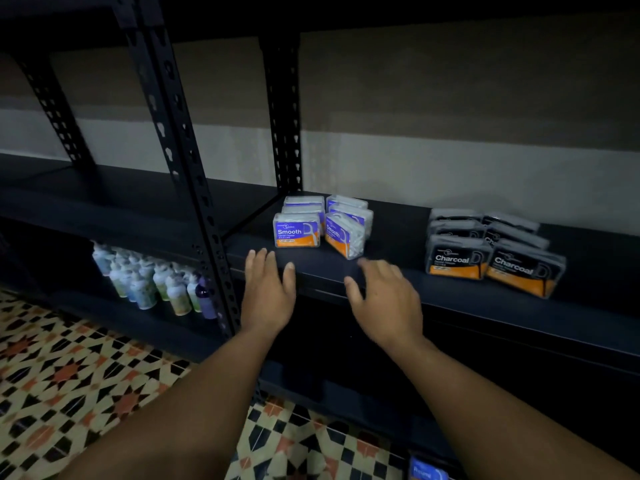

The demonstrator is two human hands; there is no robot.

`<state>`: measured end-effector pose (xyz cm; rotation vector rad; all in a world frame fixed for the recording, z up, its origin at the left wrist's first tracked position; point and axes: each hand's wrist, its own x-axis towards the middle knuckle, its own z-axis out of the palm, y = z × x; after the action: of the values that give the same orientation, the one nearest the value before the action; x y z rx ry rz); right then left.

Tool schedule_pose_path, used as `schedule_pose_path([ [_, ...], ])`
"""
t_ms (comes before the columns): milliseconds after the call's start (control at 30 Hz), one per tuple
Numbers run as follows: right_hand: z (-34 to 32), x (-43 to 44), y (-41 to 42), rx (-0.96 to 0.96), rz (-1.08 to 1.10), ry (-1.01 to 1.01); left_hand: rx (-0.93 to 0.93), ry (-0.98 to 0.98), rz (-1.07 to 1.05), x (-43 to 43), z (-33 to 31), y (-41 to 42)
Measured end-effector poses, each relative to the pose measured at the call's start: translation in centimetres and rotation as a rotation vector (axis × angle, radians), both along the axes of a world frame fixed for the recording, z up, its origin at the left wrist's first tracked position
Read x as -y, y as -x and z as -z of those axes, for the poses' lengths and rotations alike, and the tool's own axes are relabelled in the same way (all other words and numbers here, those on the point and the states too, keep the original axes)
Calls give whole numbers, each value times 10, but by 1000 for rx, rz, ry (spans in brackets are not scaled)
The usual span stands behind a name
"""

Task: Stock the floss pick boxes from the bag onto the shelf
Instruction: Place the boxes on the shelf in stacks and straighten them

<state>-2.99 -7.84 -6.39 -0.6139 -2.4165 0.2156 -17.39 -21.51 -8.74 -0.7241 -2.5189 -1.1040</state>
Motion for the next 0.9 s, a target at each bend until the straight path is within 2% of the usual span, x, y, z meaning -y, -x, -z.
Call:
schedule_pose_path([
  [67,20,4,-20,85,-34,-161,26,100,64,8,11,-21],
  [233,44,5,-68,175,-228,-216,257,127,248,14,34,-68],
  [333,44,1,-96,385,-320,-31,437,180,412,11,47,-97],
  [433,47,-4,-123,585,-229,273,566,248,546,2,54,-127],
  [567,59,-8,-150,790,-140,528,672,362,647,-11,68,-159],
  [667,82,-16,-173,905,-121,619,733,517,714,-16,85,-176],
  [900,165,-34,-230,950,-27,659,768,741,774,-28,128,-194],
])
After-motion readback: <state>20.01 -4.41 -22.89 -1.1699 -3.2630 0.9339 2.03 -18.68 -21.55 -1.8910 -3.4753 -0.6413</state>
